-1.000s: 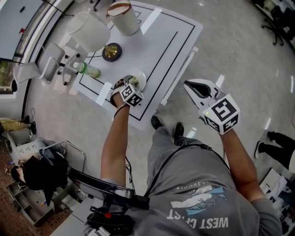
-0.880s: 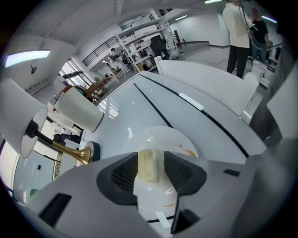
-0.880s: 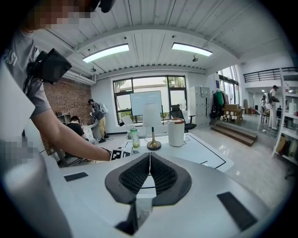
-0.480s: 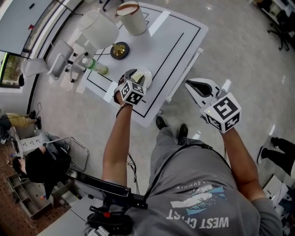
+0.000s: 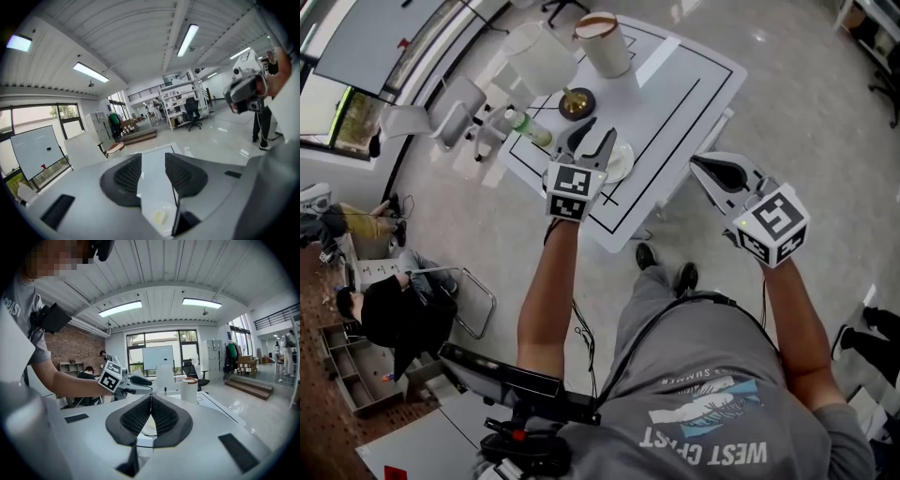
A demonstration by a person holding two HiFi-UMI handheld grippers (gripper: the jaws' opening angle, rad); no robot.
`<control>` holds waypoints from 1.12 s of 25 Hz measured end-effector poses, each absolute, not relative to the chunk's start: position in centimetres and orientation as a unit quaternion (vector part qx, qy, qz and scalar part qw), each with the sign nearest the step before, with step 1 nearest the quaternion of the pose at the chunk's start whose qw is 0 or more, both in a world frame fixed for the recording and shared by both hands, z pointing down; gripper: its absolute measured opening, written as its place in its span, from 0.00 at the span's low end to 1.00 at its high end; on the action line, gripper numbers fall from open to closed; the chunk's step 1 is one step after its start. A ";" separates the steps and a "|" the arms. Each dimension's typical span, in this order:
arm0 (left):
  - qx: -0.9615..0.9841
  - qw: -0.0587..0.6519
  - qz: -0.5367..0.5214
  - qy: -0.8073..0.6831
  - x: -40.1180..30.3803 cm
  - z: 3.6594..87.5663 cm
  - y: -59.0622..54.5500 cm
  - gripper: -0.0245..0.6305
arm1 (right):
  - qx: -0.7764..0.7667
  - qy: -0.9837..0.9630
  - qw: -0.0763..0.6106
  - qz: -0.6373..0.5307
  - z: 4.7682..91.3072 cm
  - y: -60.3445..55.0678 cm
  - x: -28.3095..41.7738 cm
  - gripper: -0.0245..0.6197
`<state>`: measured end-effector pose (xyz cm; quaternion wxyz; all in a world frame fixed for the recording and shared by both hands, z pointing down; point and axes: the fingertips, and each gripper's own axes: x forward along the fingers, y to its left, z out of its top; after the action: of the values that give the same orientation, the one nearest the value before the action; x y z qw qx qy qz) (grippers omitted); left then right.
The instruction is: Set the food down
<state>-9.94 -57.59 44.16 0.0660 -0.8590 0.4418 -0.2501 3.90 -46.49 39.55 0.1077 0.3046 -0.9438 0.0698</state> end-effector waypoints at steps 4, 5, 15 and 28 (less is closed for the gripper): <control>-0.869 0.063 -0.183 0.454 -9.8 39.0 -55.0 0.22 | 0.291 -0.952 0.084 0.052 37.0 -45.7 3.7 0.05; -0.871 0.064 -0.169 0.456 -9.9 37.8 -54.2 0.19 | 0.287 -0.954 0.078 0.047 36.3 -45.5 3.6 0.05; -0.892 0.051 -0.018 0.449 -11.6 27.3 -45.1 0.05 | 0.232 -0.972 0.025 0.017 30.5 -42.0 1.2 0.05; -0.867 0.081 0.025 0.491 -21.6 22.5 -32.9 0.05 | 0.220 -0.975 0.016 0.001 26.8 -35.5 -4.8 0.05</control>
<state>-21.58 -32.93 22.54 0.0811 -0.8668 0.4914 0.0250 -4.84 -35.51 26.76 0.0157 0.2201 -0.9753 0.0008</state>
